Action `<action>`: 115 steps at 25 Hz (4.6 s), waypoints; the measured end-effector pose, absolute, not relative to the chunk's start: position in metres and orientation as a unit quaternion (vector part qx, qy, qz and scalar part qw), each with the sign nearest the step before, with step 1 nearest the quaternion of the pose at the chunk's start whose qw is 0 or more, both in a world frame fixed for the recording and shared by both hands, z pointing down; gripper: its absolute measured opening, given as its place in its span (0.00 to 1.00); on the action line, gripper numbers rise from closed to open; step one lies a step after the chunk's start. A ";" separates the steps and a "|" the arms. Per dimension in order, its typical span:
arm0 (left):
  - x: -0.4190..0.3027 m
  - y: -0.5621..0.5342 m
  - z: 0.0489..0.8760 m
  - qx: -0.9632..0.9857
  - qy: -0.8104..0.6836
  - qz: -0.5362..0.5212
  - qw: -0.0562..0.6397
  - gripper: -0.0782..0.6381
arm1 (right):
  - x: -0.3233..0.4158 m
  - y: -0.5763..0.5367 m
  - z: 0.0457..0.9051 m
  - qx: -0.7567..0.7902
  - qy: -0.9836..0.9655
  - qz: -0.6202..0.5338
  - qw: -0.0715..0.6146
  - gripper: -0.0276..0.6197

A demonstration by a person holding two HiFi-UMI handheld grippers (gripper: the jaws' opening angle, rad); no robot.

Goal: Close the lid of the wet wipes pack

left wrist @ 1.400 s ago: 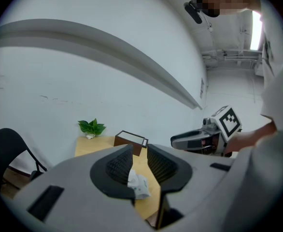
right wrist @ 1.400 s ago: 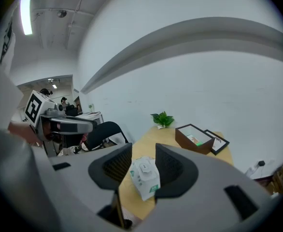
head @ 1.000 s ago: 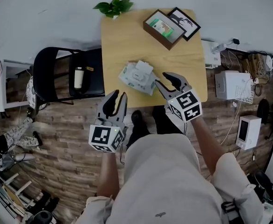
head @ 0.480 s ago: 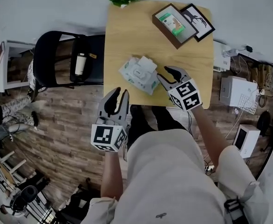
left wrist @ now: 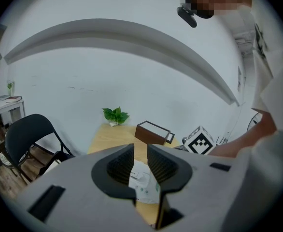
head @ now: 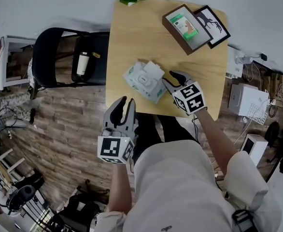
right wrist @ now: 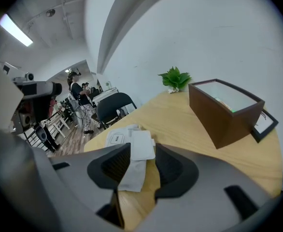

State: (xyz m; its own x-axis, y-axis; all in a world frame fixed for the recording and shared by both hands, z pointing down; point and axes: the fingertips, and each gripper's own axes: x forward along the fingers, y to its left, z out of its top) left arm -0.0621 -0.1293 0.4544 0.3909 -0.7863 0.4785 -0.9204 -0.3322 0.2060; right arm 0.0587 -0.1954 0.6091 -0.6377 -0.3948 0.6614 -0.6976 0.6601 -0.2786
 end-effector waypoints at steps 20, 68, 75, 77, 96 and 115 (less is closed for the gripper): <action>-0.057 -0.122 0.481 0.789 -0.538 0.160 0.249 0.21 | 0.046 -0.206 0.660 0.322 -0.834 0.366 0.261 0.28; -0.064 -0.120 0.453 0.802 -0.538 0.157 0.207 0.21 | 0.044 -0.199 0.631 0.316 -0.840 0.369 0.241 0.20; -0.069 -0.117 0.449 0.804 -0.537 0.154 0.205 0.21 | 0.037 -0.194 0.622 0.311 -0.847 0.358 0.242 0.20; -0.071 -0.115 0.447 0.804 -0.536 0.153 0.205 0.21 | 0.034 -0.192 0.618 0.311 -0.848 0.355 0.243 0.20; -0.109 -0.095 0.432 0.819 -0.521 0.147 0.190 0.21 | 0.001 -0.169 0.594 0.319 -0.854 0.332 0.244 0.20; -0.147 -0.093 0.433 0.832 -0.502 0.145 0.189 0.21 | -0.026 -0.158 0.600 0.339 -0.835 0.376 0.214 0.20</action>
State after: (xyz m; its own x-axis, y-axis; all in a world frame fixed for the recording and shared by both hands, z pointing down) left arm -0.1470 -0.0926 0.4333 0.4548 -0.7793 0.4311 -0.8891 -0.4255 0.1686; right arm -0.0260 -0.1581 0.5999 -0.6787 -0.4046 0.6129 -0.7271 0.4873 -0.4835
